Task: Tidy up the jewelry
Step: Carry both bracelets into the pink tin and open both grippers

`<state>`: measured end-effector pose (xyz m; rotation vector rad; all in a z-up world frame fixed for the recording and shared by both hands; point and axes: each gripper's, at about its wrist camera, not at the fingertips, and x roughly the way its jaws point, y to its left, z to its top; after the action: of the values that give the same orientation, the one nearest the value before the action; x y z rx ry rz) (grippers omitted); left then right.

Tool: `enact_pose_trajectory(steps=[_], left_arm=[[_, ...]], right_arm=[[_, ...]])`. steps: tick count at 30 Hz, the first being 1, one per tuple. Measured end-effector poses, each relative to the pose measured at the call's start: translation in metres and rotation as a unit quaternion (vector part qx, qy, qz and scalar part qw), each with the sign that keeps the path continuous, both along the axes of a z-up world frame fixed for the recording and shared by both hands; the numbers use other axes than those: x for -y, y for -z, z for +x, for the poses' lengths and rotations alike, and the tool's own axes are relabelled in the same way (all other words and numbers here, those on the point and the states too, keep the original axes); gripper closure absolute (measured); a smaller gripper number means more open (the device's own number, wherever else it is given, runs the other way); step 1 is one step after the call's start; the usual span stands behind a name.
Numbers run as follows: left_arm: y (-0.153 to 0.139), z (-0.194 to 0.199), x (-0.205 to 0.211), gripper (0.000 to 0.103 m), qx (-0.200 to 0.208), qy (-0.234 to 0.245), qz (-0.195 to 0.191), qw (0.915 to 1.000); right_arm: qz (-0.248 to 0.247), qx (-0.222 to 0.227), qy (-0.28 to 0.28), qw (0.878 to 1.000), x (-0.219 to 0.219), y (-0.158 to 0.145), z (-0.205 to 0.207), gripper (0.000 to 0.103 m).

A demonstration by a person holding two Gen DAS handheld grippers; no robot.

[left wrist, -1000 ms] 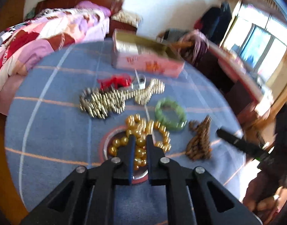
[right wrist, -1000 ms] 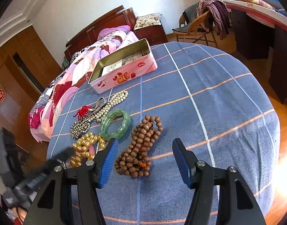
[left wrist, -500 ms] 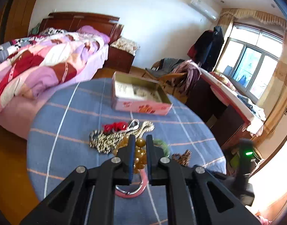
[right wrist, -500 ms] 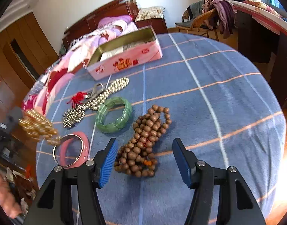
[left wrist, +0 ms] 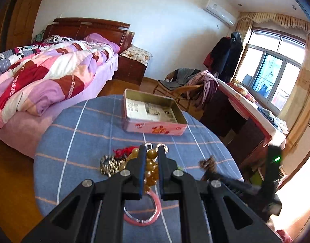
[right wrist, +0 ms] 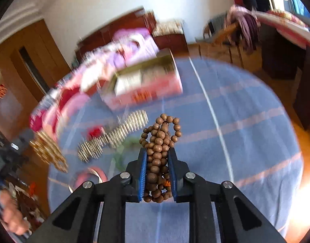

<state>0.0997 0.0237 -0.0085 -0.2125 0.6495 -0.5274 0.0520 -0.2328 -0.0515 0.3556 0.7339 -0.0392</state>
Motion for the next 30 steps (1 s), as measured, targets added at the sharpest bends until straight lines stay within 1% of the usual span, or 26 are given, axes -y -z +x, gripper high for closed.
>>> enact_pose_trajectory(steps=[2, 5, 10, 12, 15, 17, 18, 22, 25, 28, 30], left_arm=[[-0.005, 0.006, 0.003, 0.092, 0.006, 0.003, -0.002, 1.0000], [-0.015, 0.021, 0.013, 0.092, 0.019, 0.007, -0.005, 0.9998], [-0.026, 0.053, 0.034, 0.092, 0.040, 0.013, -0.005, 0.9991], [-0.028, 0.073, 0.043, 0.092, 0.044, 0.012, -0.010, 0.9989], [-0.025, 0.105, 0.057, 0.092, 0.041, 0.010, -0.011, 0.9991], [-0.021, 0.118, 0.065, 0.092, 0.045, 0.011, -0.007, 0.9989], [-0.017, 0.127, 0.069, 0.092, 0.046, 0.012, -0.006, 0.9989], [0.002, 0.154, 0.083, 0.092, 0.032, 0.016, 0.004, 0.9994], [0.022, 0.169, 0.092, 0.092, 0.012, 0.017, 0.027, 0.9994], [0.036, 0.176, 0.098, 0.092, -0.006, 0.016, 0.047, 0.9988], [0.041, 0.178, 0.101, 0.092, -0.014, 0.015, 0.058, 0.9981]], right_arm=[[0.005, 0.026, 0.002, 1.000, 0.006, -0.019, 0.010, 0.083], [0.002, 0.046, 0.006, 0.999, 0.010, -0.033, 0.031, 0.083], [0.007, 0.066, 0.013, 0.998, 0.015, -0.044, 0.079, 0.083], [-0.003, 0.070, 0.014, 0.997, 0.015, -0.044, 0.105, 0.083], [-0.013, 0.055, 0.011, 0.998, 0.014, -0.037, 0.146, 0.083], [-0.024, 0.045, 0.013, 0.999, 0.014, -0.030, 0.165, 0.083], [-0.032, 0.038, 0.013, 0.999, 0.014, -0.025, 0.177, 0.083], [-0.036, 0.010, 0.015, 0.999, 0.020, -0.005, 0.213, 0.083], [-0.047, -0.005, 0.010, 0.999, 0.023, 0.008, 0.229, 0.083], [-0.058, -0.014, 0.006, 0.998, 0.025, 0.017, 0.237, 0.083], [-0.061, -0.019, 0.006, 0.998, 0.026, 0.021, 0.242, 0.082]])
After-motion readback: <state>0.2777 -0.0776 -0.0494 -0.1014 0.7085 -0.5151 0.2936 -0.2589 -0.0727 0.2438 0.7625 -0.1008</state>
